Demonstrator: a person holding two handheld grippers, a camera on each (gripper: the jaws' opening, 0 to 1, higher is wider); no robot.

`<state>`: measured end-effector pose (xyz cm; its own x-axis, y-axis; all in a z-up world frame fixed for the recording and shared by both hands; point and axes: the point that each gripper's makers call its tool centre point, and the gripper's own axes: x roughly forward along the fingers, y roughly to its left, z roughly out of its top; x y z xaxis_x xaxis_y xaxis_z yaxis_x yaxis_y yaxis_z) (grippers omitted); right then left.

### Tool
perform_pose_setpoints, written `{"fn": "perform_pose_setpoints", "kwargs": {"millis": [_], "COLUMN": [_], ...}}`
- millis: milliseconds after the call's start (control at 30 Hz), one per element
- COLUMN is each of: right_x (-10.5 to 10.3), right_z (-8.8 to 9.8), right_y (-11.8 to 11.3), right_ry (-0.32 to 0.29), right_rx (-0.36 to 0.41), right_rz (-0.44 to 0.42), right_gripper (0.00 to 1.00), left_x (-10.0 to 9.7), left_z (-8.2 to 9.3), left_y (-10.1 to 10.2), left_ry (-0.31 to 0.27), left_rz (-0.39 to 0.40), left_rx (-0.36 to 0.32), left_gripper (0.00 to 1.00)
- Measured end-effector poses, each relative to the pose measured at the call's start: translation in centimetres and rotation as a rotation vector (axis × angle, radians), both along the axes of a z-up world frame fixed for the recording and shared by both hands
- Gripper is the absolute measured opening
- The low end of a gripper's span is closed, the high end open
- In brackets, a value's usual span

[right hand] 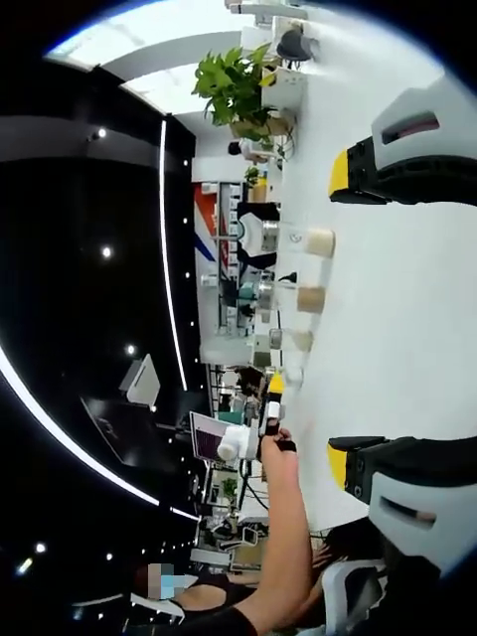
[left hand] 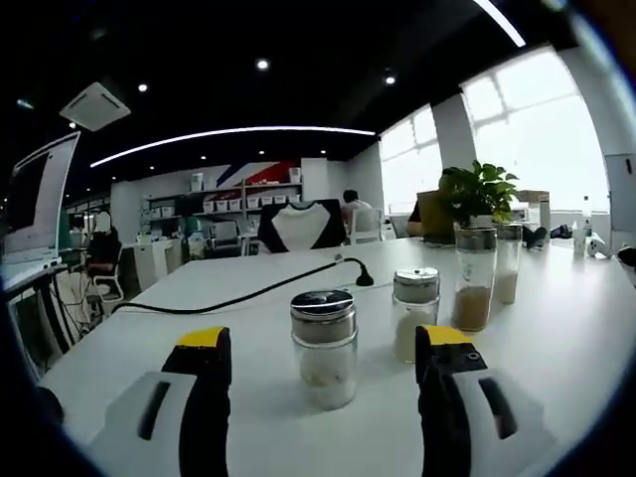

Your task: Rotate the seasoning bottle until the label or dispensing opening points toward the visible target arrow and the bottle remains upright within the marked orientation range

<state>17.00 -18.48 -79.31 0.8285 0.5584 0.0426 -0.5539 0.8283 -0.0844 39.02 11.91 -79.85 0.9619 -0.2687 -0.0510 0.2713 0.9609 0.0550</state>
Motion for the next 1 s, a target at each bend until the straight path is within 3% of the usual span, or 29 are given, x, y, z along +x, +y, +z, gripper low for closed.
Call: {"fn": "perform_pose_setpoints", "kwargs": {"millis": [100, 367, 467, 567, 667, 1000], "right_x": [0.2, 0.6, 0.6, 0.5, 0.6, 0.4], "right_z": [-0.1, -0.2, -0.2, -0.1, 0.0, 0.1], "right_y": [-0.2, -1.4, -1.6, -1.6, -1.9, -1.7], "right_ry": [0.000, 0.004, 0.006, 0.002, 0.002, 0.001], "right_rx": [0.000, 0.023, 0.030, 0.024, 0.023, 0.029], "right_rz": [-0.004, -0.032, -0.036, -0.030, -0.041, -0.033], "right_gripper": [1.00, 0.99, 0.99, 0.99, 0.99, 0.99], "left_x": [0.4, 2.1, 2.3, 2.5, 2.5, 3.4], "left_z": [0.2, 0.1, 0.5, 0.4, 0.9, 0.1], "left_y": [0.0, -0.9, -1.0, -0.9, -1.2, -1.0], "left_ry": [-0.020, -0.039, -0.061, -0.054, -0.081, -0.042], "left_rz": [0.011, 0.016, 0.011, 0.022, -0.001, -0.001], "left_rx": [-0.014, -0.008, -0.044, -0.038, -0.038, -0.035], "left_gripper": [0.67, 0.61, 0.47, 0.45, 0.37, 0.37]}}
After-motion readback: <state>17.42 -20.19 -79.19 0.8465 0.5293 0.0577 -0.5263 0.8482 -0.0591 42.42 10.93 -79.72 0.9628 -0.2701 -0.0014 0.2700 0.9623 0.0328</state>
